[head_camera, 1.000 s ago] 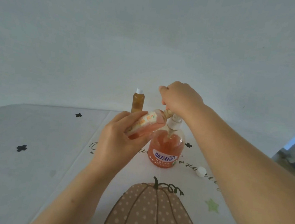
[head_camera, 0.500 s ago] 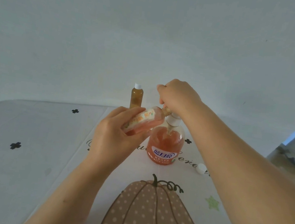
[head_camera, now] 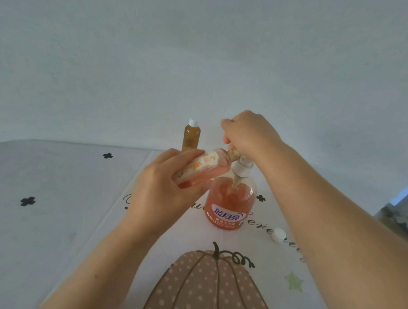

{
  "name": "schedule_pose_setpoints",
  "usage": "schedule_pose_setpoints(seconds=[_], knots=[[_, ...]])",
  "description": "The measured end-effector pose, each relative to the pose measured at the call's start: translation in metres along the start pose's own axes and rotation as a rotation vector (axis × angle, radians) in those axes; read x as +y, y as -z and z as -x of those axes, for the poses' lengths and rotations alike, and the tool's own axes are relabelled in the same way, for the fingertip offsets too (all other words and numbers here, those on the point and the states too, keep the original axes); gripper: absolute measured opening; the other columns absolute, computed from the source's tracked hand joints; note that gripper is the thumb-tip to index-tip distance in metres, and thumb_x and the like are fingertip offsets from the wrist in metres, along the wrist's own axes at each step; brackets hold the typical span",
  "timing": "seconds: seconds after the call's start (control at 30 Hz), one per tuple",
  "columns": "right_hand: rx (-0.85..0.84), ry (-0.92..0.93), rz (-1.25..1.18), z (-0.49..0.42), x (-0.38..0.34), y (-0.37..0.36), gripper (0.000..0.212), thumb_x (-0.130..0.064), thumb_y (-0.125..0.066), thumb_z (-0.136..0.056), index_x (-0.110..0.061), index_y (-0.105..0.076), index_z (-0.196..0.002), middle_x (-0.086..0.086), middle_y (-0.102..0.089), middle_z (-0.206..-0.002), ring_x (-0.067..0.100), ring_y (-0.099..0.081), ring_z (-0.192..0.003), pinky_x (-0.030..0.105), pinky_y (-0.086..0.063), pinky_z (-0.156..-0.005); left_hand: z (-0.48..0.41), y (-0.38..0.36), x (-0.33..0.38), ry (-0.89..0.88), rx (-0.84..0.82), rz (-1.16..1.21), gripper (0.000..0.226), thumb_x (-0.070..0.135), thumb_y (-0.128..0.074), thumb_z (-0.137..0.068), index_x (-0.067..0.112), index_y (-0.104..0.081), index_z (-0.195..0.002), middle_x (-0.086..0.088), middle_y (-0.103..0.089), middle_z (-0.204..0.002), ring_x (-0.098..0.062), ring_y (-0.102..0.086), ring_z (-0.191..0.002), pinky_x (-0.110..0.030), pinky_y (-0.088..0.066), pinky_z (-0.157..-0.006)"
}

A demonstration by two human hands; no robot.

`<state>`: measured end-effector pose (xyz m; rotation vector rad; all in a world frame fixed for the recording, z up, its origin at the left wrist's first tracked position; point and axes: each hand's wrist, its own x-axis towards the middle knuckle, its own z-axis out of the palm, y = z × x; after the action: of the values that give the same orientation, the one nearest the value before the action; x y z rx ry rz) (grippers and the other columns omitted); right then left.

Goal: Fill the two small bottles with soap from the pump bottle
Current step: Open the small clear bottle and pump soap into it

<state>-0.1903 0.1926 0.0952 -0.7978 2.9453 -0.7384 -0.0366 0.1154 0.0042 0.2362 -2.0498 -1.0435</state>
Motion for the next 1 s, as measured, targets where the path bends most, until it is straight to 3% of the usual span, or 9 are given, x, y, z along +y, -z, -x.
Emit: schedule_pose_setpoints(seconds=[0.17,0.47,0.63,0.8,1.0], knots=[[0.012,0.02,0.07,0.002,-0.005,0.006,0.034,-0.029,-0.04,-0.099,-0.01,-0.069,-0.095,0.006,-0.073,-0.092,0.027,-0.069,-0.084,0.033,-0.051,-0.074,0.001,-0.003,-0.002,-0.005,0.015,0.005,0.052,0.031,-0.083,-0.071,0.024,-0.069,-0.12,0.015,-0.062,-0.092,0.0,-0.059,-0.083,-0.009,-0.043,-0.067],[-0.012,-0.029,0.022,-0.003,0.0,-0.001,0.036,-0.03,-0.04,-0.097,-0.01,-0.071,-0.094,0.005,-0.074,-0.092,0.025,-0.066,-0.077,0.035,-0.053,-0.08,-0.001,-0.002,-0.002,0.022,-0.011,0.022,0.047,0.038,-0.081,-0.069,0.029,-0.071,-0.115,0.015,-0.062,-0.089,-0.003,-0.06,-0.079,-0.01,-0.044,-0.063],[-0.043,-0.054,-0.007,-0.002,0.005,-0.005,0.035,-0.029,-0.042,-0.096,-0.01,-0.071,-0.094,0.006,-0.073,-0.093,0.027,-0.067,-0.08,0.038,-0.054,-0.085,-0.002,0.0,0.002,0.038,-0.048,0.043,0.041,0.048,-0.075,-0.065,0.042,-0.069,-0.106,0.016,-0.062,-0.086,-0.003,-0.061,-0.079,-0.011,-0.045,-0.064],[-0.029,-0.053,-0.039,-0.003,0.006,-0.002,0.034,-0.029,-0.043,-0.094,-0.01,-0.072,-0.094,0.007,-0.074,-0.094,0.029,-0.07,-0.088,0.038,-0.054,-0.085,-0.004,0.0,0.003,0.043,-0.053,0.028,0.041,0.043,-0.079,-0.067,0.041,-0.069,-0.107,0.017,-0.061,-0.087,-0.002,-0.061,-0.08,-0.011,-0.045,-0.064],[-0.034,-0.044,-0.035,-0.002,0.003,-0.004,0.031,-0.026,-0.045,-0.092,-0.009,-0.071,-0.095,0.007,-0.076,-0.092,0.029,-0.072,-0.087,0.039,-0.055,-0.084,0.001,-0.001,-0.002,0.025,-0.036,-0.011,0.051,0.041,-0.078,-0.07,0.029,-0.069,-0.119,0.017,-0.062,-0.092,-0.003,-0.061,-0.082,-0.011,-0.044,-0.066]])
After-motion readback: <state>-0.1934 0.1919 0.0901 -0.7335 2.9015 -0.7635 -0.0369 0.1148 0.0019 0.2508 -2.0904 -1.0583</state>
